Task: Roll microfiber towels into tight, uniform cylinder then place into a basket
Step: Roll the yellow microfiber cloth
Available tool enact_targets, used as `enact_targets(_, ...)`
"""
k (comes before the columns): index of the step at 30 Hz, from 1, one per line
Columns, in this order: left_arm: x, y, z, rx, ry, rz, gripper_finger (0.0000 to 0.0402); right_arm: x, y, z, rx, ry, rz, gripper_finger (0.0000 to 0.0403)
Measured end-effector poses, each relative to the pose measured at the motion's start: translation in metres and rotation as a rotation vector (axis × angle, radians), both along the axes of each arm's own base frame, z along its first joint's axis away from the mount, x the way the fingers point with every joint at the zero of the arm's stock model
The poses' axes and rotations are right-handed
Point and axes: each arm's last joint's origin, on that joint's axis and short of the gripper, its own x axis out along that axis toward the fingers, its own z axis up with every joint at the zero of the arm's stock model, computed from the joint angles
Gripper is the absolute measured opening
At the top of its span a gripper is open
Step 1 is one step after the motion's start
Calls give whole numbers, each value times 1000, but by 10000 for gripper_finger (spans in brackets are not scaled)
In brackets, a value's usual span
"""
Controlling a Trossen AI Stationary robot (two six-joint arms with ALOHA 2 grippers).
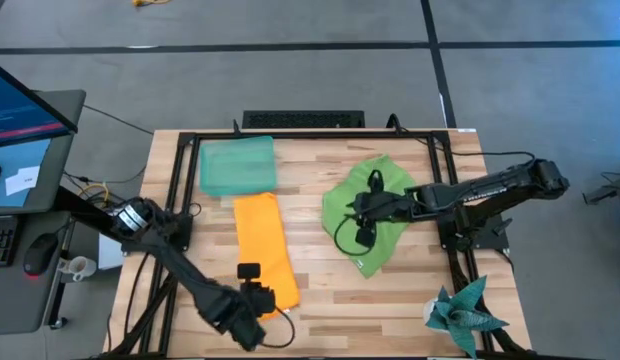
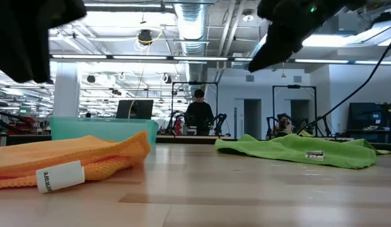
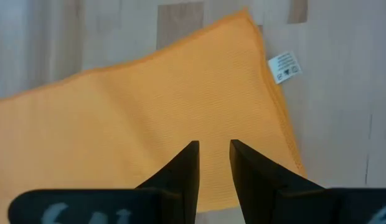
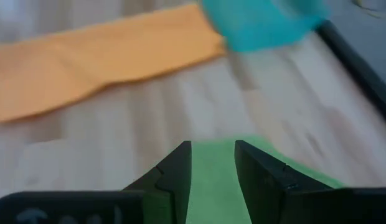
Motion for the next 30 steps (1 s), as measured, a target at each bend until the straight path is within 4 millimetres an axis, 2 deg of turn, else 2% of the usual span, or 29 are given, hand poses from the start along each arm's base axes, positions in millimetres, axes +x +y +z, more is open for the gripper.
enact_targets(9, -30, -26, 1, 43, -120, 28, 82, 3, 38, 12, 45, -165, 150, 146)
enact_targets(14, -39, -30, -6, 17, -139, 72, 82, 12, 59, 2, 11, -175, 243, 146)
enact_targets(18, -38, -28, -7, 7, -147, 104, 82, 23, 71, -14, -67, -172, 322, 146)
enact_targets(25, -28, -19, -7, 31, -163, 134, 82, 44, 74, -41, -133, -161, 347, 146)
enact_targets(30, -22, 1, -9, 171, -140, 149, 82, 50, 67, -48, -125, -149, 315, 146)
